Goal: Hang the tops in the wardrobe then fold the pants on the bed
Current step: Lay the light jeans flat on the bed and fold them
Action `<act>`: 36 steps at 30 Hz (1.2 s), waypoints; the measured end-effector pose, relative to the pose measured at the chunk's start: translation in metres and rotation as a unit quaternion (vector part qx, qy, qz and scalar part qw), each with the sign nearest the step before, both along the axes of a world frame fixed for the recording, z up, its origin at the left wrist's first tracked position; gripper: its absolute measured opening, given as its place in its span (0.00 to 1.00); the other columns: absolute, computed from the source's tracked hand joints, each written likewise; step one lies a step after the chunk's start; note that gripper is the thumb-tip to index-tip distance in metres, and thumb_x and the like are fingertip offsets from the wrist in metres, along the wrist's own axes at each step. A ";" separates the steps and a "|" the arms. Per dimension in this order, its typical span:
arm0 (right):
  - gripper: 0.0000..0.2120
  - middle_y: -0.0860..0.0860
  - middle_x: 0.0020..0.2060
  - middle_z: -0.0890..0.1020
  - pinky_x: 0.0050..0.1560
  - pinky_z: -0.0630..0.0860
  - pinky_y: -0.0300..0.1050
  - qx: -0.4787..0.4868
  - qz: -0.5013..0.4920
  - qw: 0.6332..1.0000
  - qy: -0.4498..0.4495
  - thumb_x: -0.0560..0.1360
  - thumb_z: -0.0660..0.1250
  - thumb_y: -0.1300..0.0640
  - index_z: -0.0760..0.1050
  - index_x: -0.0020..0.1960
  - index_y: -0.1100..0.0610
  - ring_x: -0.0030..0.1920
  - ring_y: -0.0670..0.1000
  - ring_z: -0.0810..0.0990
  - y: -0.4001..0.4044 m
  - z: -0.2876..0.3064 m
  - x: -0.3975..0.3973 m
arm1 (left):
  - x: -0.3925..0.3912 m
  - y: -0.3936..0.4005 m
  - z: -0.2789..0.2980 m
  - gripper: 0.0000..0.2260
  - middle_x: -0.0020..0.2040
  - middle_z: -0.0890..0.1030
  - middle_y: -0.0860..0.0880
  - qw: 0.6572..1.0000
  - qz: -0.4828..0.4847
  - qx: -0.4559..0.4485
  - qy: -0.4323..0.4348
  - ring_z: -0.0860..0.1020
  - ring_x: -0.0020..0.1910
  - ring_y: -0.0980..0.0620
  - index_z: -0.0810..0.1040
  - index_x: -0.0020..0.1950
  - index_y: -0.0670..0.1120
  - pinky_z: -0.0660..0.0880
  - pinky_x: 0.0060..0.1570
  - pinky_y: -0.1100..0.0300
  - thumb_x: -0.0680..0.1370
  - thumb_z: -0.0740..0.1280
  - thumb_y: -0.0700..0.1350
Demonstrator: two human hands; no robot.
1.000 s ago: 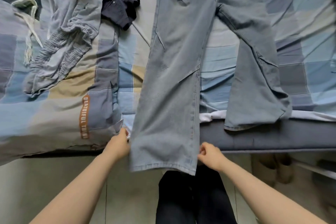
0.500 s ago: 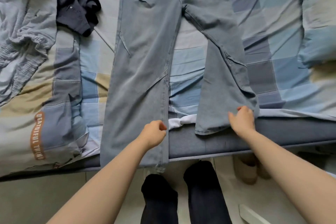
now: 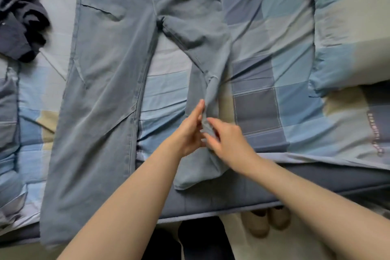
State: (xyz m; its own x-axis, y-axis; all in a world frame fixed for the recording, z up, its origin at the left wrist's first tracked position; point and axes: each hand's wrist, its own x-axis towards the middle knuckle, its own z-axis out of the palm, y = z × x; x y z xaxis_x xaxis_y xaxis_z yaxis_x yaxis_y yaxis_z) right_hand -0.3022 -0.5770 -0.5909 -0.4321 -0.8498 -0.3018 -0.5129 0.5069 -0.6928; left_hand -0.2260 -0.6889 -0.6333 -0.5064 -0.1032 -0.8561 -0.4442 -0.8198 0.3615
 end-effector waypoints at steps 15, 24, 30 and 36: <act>0.30 0.55 0.55 0.82 0.59 0.77 0.50 0.137 -0.258 0.777 -0.558 0.79 0.53 0.36 0.74 0.64 0.58 0.54 0.54 0.82 -0.066 -0.081 -0.103 | 0.001 -0.016 0.004 0.14 0.49 0.85 0.43 0.977 0.164 0.119 0.072 0.85 0.48 0.48 0.86 0.51 0.41 0.81 0.44 0.55 0.75 0.65 0.47; 0.18 0.58 0.55 0.82 0.56 0.78 0.54 0.104 -0.147 0.838 -0.515 0.72 0.67 0.66 0.75 0.62 0.64 0.53 0.56 0.81 -0.005 -0.025 -0.147 | 0.021 -0.030 0.004 0.25 0.60 0.81 0.43 0.985 0.128 -0.113 0.010 0.82 0.56 0.46 0.69 0.69 0.48 0.81 0.48 0.53 0.74 0.68 0.32; 0.21 0.54 0.45 0.86 0.39 0.79 0.41 0.096 -0.320 0.868 -0.367 0.69 0.73 0.50 0.79 0.55 0.63 0.43 0.50 0.84 0.067 0.001 -0.184 | 0.004 0.001 -0.014 0.35 0.61 0.80 0.48 0.970 0.017 -0.241 0.017 0.81 0.57 0.51 0.66 0.70 0.57 0.79 0.55 0.53 0.69 0.75 0.36; 0.19 0.52 0.44 0.79 0.45 0.73 0.39 0.384 -0.155 0.900 -0.137 0.76 0.62 0.39 0.78 0.45 0.55 0.44 0.52 0.78 0.112 -0.050 -0.159 | 0.002 0.071 -0.060 0.18 0.34 0.76 0.47 0.965 -0.079 -0.184 -0.170 0.73 0.29 0.53 0.70 0.62 0.41 0.73 0.30 0.62 0.74 0.70 0.33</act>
